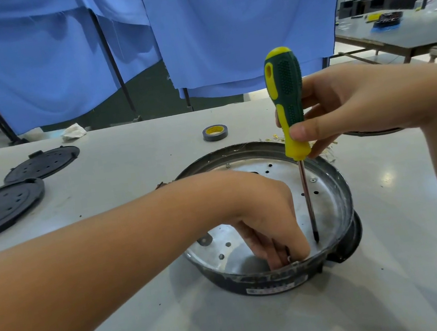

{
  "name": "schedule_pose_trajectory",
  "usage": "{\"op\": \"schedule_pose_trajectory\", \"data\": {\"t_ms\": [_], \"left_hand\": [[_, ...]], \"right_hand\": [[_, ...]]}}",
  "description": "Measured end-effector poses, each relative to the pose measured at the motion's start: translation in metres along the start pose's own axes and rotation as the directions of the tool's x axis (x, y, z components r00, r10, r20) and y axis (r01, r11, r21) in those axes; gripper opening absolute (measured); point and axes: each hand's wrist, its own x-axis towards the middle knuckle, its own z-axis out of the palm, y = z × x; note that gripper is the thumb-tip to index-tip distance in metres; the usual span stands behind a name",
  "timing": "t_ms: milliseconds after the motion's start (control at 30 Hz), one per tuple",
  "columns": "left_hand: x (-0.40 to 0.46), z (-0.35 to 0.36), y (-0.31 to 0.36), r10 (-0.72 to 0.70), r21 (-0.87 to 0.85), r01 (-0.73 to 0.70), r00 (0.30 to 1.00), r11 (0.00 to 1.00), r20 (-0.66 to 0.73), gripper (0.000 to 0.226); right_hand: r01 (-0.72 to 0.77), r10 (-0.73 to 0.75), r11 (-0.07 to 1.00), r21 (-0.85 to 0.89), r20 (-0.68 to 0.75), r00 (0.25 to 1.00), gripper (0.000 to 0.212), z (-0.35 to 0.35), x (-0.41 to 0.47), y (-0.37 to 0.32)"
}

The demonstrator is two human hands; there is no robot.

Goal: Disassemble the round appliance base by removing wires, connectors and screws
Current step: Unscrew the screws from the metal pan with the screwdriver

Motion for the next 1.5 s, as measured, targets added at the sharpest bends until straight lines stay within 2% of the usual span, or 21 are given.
{"op": "schedule_pose_trajectory", "data": {"t_ms": [100, 200, 300, 467, 600, 700, 800, 933, 1033, 1100, 1200, 1267, 1400, 1500], "left_hand": [[-0.005, -0.002, -0.004, 0.004, -0.041, -0.003, 1.000, 0.999, 0.025, 0.003], [-0.011, -0.005, -0.007, 0.032, -0.073, -0.028, 0.997, 0.997, 0.066, 0.006], [-0.019, -0.008, -0.009, 0.096, -0.091, -0.092, 0.995, 0.992, 0.036, 0.006], [-0.042, -0.015, -0.023, 0.236, -0.195, -0.264, 0.959, 0.945, -0.156, 0.011], [-0.055, -0.012, -0.050, 0.282, -0.269, -0.424, 0.853, 0.865, -0.438, 0.013], [-0.056, -0.008, -0.077, 0.218, -0.288, -0.522, 0.706, 0.803, -0.673, 0.023], [-0.053, -0.007, -0.110, 0.083, -0.361, -0.584, 0.597, 0.727, -0.798, 0.026], [-0.043, -0.006, -0.154, -0.098, -0.485, -0.650, 0.536, 0.585, -0.838, 0.024], [-0.036, -0.001, -0.178, -0.192, -0.520, -0.651, 0.508, 0.553, -0.840, 0.026], [-0.032, 0.000, -0.189, -0.264, -0.527, -0.612, 0.471, 0.590, -0.842, 0.024], [-0.021, 0.003, -0.198, -0.363, -0.520, -0.453, 0.391, 0.724, -0.846, 0.017], [-0.011, 0.008, -0.198, -0.403, -0.536, -0.375, 0.377, 0.756, -0.834, 0.013], [0.003, 0.017, -0.197, -0.420, -0.536, -0.368, 0.351, 0.760, -0.837, 0.009], [0.006, 0.017, -0.194, -0.334, -0.435, -0.257, 0.357, 0.863, -0.873, 0.008]], "right_hand": [[-0.006, 0.006, 1.000, -0.006, 0.003, 1.000, 0.044, 0.000, 0.000, 0.000], [-0.009, 0.009, 1.000, -0.013, 0.002, 1.000, 0.047, 0.001, 0.000, 0.000], [-0.011, 0.011, 1.000, -0.014, 0.005, 1.000, 0.046, 0.000, -0.001, -0.001], [-0.013, 0.013, 1.000, -0.022, -0.007, 1.000, 0.046, 0.001, 0.000, -0.001], [-0.019, 0.019, 0.999, -0.025, -0.007, 1.000, 0.043, 0.002, 0.001, -0.002], [-0.007, 0.006, 1.000, -0.016, -0.008, 1.000, 0.036, 0.003, 0.001, -0.004], [0.016, -0.016, 1.000, 0.002, -0.034, 0.999, 0.042, 0.005, 0.001, -0.006], [0.061, -0.060, 0.998, 0.016, -0.085, 0.995, 0.050, 0.009, 0.004, -0.009], [0.069, -0.069, 0.998, 0.004, -0.094, 0.993, 0.045, 0.011, 0.008, -0.007], [0.073, -0.072, 0.997, 0.009, -0.093, 0.993, 0.042, 0.011, 0.010, -0.004], [0.073, -0.072, 0.997, 0.005, -0.098, 0.993, 0.055, 0.010, 0.012, -0.002], [0.073, -0.073, 0.997, 0.000, -0.103, 0.992, 0.058, 0.008, 0.013, 0.001], [0.076, -0.077, 0.997, -0.014, -0.115, 0.990, 0.059, 0.009, 0.015, 0.004], [0.069, -0.071, 0.997, -0.019, -0.115, 0.991, 0.059, 0.010, 0.015, 0.004]]}}
